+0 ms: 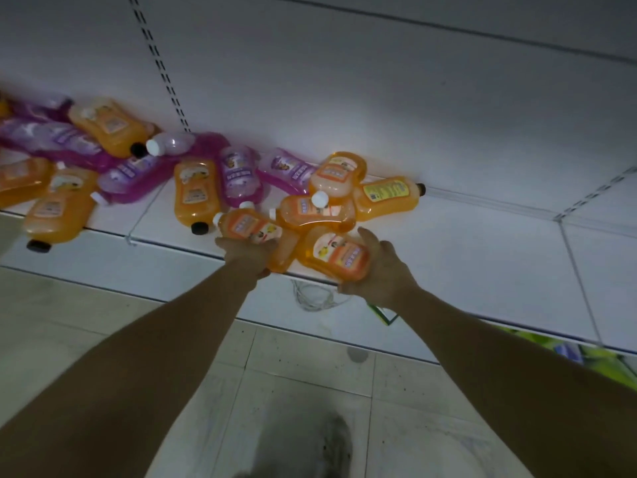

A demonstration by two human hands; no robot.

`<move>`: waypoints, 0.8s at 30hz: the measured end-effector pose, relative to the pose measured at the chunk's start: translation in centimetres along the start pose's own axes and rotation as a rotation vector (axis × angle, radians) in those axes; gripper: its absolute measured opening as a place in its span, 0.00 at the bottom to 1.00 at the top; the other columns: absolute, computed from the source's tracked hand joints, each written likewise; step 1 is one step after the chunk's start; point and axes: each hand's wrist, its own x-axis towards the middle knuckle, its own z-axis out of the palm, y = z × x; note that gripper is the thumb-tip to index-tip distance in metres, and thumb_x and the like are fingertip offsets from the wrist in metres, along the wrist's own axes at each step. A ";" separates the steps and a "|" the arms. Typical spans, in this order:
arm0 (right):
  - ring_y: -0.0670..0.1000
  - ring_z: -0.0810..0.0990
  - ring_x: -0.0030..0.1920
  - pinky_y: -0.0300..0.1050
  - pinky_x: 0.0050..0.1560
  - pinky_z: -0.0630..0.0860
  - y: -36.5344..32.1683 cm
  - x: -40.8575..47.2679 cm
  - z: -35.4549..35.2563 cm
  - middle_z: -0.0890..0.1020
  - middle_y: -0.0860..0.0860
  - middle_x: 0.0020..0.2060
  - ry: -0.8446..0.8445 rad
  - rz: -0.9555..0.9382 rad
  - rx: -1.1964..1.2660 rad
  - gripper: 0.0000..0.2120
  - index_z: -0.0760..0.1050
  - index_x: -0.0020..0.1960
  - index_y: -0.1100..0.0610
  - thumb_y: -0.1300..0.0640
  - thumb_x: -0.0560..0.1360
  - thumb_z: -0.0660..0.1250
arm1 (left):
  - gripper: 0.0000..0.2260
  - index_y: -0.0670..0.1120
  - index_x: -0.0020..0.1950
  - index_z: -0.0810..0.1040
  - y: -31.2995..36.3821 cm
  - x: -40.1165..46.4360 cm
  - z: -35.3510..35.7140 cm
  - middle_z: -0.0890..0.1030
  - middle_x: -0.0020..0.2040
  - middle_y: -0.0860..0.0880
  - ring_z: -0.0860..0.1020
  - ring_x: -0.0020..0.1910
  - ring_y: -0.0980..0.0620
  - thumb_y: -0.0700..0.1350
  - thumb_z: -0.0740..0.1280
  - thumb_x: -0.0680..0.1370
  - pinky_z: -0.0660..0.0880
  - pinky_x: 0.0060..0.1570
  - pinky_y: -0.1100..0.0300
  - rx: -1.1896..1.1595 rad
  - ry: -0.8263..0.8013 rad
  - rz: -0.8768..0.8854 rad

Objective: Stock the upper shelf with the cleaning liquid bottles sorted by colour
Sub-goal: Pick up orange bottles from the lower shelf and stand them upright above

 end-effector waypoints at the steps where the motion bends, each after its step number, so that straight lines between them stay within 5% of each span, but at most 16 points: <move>1: 0.56 0.70 0.66 0.50 0.61 0.72 0.0 -0.1 -0.2 0.66 0.54 0.66 0.034 -0.013 0.001 0.50 0.49 0.76 0.47 0.44 0.66 0.77 | 0.35 0.41 0.74 0.57 0.0 0.0 -0.1 0.71 0.66 0.39 0.74 0.51 0.47 0.42 0.72 0.73 0.80 0.46 0.53 -0.032 -0.007 -0.009; 5: 0.54 0.72 0.64 0.47 0.62 0.71 -0.8 -0.4 -1.4 0.69 0.52 0.65 0.149 -0.080 -0.010 0.41 0.58 0.73 0.47 0.46 0.67 0.77 | 0.24 0.44 0.64 0.70 -0.1 -0.1 -1.1 0.77 0.60 0.43 0.77 0.54 0.44 0.45 0.74 0.72 0.76 0.56 0.51 -0.071 -0.060 -0.017; 11: 0.58 0.69 0.66 0.52 0.64 0.72 -1.8 0.0 -1.6 0.63 0.56 0.69 0.310 -0.215 -0.070 0.44 0.55 0.76 0.47 0.55 0.68 0.76 | 0.27 0.46 0.67 0.68 -1.0 0.0 -3.5 0.74 0.62 0.44 0.74 0.59 0.41 0.44 0.75 0.71 0.74 0.51 0.44 -0.104 -0.286 -0.072; 15: 0.54 0.68 0.68 0.52 0.66 0.70 -3.1 1.1 -1.5 0.67 0.53 0.68 0.339 -0.205 0.149 0.44 0.57 0.75 0.48 0.57 0.66 0.76 | 0.29 0.48 0.69 0.65 -1.5 0.4 -2.6 0.73 0.64 0.44 0.74 0.61 0.42 0.48 0.74 0.72 0.76 0.53 0.44 -0.134 -0.242 -0.039; 18: 0.52 0.73 0.63 0.55 0.62 0.75 -2.9 1.2 0.3 0.73 0.50 0.63 0.362 -0.167 0.320 0.39 0.62 0.71 0.45 0.50 0.65 0.77 | 0.40 0.48 0.71 0.58 -1.2 0.5 -2.0 0.71 0.64 0.45 0.73 0.60 0.44 0.53 0.77 0.67 0.73 0.60 0.42 -0.044 -0.176 0.035; 21: 0.53 0.75 0.61 0.54 0.61 0.74 -2.5 0.9 1.1 0.74 0.49 0.62 0.333 -0.131 0.385 0.39 0.58 0.72 0.41 0.48 0.68 0.76 | 0.54 0.50 0.70 0.62 -2.6 3.3 -3.4 0.74 0.64 0.46 0.76 0.58 0.41 0.58 0.83 0.49 0.77 0.51 0.38 -0.074 -0.188 -0.005; 24: 0.50 0.74 0.59 0.47 0.58 0.72 -2.7 0.9 0.5 0.73 0.45 0.59 0.317 -0.083 0.565 0.39 0.57 0.73 0.44 0.54 0.70 0.76 | 0.41 0.47 0.65 0.70 -1.9 -0.5 -5.4 0.77 0.60 0.45 0.78 0.56 0.41 0.48 0.83 0.56 0.77 0.51 0.38 -0.135 -0.229 0.029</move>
